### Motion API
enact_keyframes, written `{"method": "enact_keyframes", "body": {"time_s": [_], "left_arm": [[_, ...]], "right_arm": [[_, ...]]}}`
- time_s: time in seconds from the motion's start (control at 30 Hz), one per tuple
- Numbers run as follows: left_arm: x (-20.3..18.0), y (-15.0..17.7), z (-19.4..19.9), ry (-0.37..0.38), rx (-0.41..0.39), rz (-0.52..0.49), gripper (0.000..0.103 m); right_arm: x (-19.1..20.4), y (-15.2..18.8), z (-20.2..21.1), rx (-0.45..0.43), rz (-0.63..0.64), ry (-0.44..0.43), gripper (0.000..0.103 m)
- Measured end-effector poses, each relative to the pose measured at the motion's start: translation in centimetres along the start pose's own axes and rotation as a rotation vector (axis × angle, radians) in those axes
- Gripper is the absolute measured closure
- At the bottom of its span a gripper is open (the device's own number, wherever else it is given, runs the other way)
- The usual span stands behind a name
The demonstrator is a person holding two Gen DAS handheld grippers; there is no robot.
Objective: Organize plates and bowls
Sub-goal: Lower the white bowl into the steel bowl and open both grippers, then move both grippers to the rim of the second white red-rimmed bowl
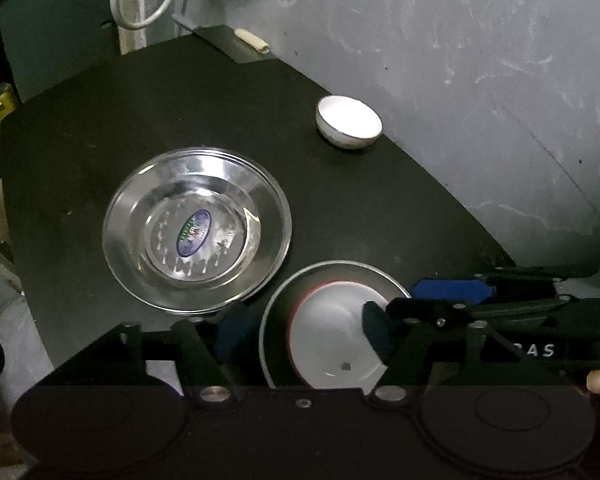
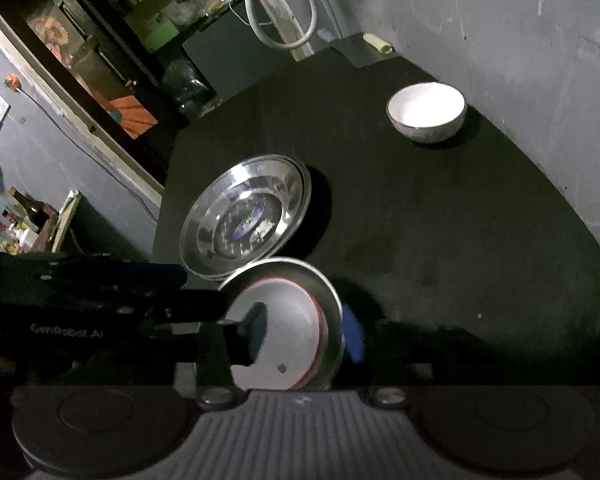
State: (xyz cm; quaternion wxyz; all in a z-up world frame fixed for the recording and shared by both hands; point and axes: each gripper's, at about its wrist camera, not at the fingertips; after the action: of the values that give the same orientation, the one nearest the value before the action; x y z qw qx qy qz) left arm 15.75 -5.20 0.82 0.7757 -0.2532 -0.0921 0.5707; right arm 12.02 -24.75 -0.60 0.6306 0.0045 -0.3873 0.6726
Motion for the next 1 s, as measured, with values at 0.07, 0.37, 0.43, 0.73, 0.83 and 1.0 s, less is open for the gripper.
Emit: {"method": "enact_keyframes", "body": {"time_s": [0.07, 0.37, 0.43, 0.73, 0.83, 1.0], "left_arm": [[0.1, 0.0, 0.3, -0.009, -0.023, 0.014, 0.022], [0.9, -0.3, 1.7, -0.048, -0.098, 0.083, 0.001], [1.1, -0.3, 2.1, -0.076, -0.113, 0.097, 0.001], [2.4, -0.9, 4.2, -0.203, -0.186, 0.176, 0.001], [2.8, -1.0, 4.9, -0.225, -0.201, 0.185, 0.001], [3.2, -1.6, 4.8, -0.22, -0.202, 0.208, 0.001]], "right_arm": [[-0.1, -0.3, 0.1, -0.006, -0.002, -0.009, 0.044], [-0.5, -1.8, 0.2, 0.012, 0.01, -0.022, 0.013], [-0.6, -2.4, 0.2, -0.003, 0.008, -0.022, 0.002], [-1.8, -5.4, -1.3, -0.046, 0.073, 0.005, 0.0], [-1.7, -5.9, -1.4, -0.061, 0.082, 0.004, 0.0], [-1.8, -5.9, -1.1, -0.086, 0.091, -0.003, 0.0]]}}
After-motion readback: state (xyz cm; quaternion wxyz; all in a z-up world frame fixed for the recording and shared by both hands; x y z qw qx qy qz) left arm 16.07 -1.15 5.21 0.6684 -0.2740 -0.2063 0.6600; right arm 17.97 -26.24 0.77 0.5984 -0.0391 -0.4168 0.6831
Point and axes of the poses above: each gripper's, at about its wrist camera, not at the fingertips, and z roughly against the way its jaws point, x to its left, y to its underside, and after that the axes turned 4 degrees about -y, right-handed
